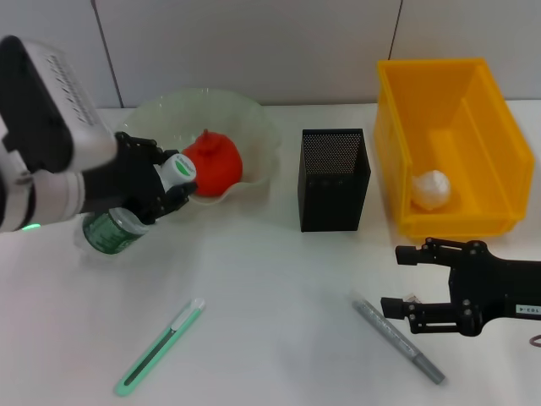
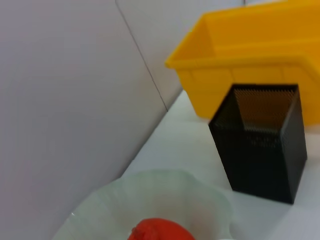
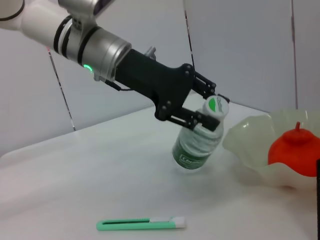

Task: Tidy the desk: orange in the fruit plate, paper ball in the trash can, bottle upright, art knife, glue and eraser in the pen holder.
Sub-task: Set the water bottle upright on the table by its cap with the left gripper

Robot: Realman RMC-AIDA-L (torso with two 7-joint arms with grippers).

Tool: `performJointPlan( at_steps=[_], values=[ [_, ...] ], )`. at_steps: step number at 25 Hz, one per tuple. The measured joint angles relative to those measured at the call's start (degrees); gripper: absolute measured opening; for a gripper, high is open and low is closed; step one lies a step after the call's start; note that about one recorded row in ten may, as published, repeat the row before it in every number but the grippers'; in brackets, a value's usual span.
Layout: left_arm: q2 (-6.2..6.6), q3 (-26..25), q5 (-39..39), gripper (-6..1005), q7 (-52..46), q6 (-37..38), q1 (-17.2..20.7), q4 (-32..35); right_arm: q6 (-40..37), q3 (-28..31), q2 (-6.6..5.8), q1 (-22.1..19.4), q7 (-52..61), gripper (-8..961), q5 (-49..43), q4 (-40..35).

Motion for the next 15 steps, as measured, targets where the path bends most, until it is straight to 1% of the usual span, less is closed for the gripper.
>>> performJointPlan(
  at_steps=[6,7,10,15],
  values=[
    [0.0,-2.0,-2.5,445,0.0,1.3,0.2,-0.4,0.0,0.0,0.0,0.2,0.0,827,0.0,0.4],
    [0.0,-3.4,-4.2,445,0.0,2.1,1.1,-0.5,0.0,0.0,0.0,0.3,0.0,827,0.0,0.8],
    [0.0,-4.7,-5.3,446,-0.2,2.3,1.8,-0.6,0.0,0.0,0.0,0.5,0.0,827,0.0,1.2],
    [0.03,-7.6,-10.0,446,-0.1,3.7,2.2,-2.0,0.0,-0.1,0.0,0.9,0.0,827,-0.1,1.5]
  ],
)
